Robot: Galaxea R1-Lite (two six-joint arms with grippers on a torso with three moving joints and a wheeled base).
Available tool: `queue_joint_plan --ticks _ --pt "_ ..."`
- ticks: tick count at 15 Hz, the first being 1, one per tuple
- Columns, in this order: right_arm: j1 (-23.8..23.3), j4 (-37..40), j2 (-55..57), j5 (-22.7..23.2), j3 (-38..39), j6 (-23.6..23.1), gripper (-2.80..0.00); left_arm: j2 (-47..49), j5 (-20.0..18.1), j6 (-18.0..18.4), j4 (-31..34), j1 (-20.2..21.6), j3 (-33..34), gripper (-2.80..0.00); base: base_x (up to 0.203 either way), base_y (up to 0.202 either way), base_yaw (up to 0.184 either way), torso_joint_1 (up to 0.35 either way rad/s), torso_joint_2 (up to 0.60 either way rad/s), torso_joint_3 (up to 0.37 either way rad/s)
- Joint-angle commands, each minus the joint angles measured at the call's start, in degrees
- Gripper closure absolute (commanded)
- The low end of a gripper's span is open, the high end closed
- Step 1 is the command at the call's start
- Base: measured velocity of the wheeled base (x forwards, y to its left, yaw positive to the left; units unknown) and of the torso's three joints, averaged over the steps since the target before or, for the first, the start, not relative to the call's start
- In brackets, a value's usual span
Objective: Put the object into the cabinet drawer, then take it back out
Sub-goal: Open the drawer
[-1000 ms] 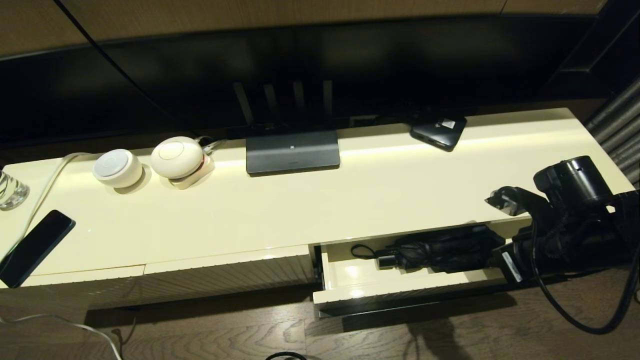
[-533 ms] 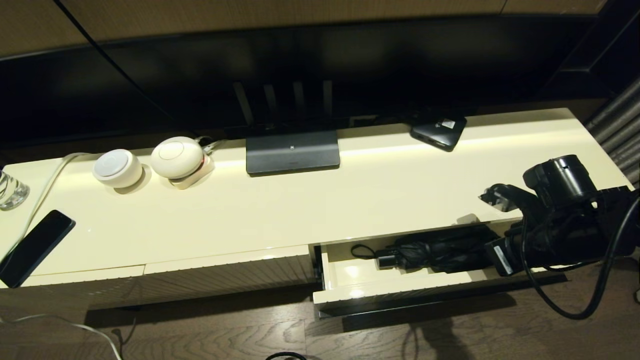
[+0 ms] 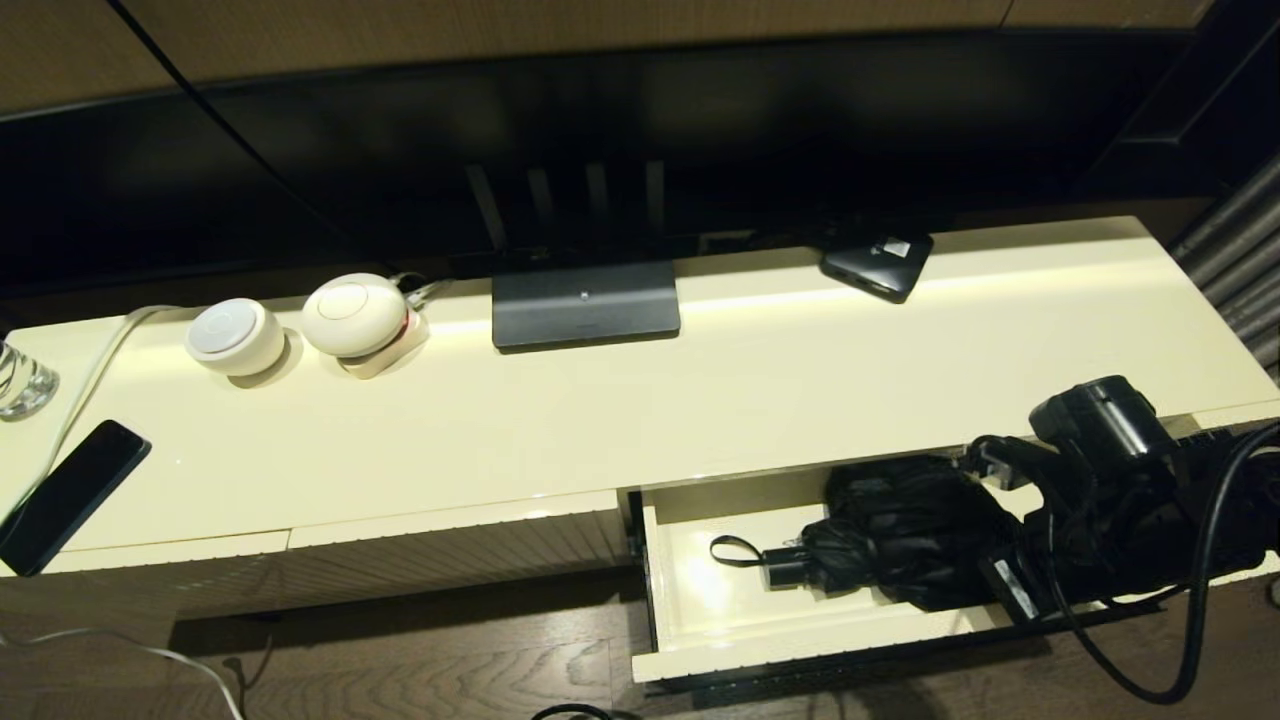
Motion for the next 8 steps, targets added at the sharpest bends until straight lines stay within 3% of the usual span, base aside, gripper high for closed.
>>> queue_joint_plan --ticks 1,8 --pt "0.2 1.4 0.2 0.1 1.0 -0.1 0.00 0.1 0.0 0.0 0.0 0.0 0.2 0.00 0.000 0.000 0.000 0.000 0.00 0.000" --pt "0.4 8.0 -0.4 0.4 2.2 -0.1 0.00 0.1 0.0 0.0 0.0 0.0 0.2 0.00 0.000 0.000 0.000 0.000 0.00 0.000"
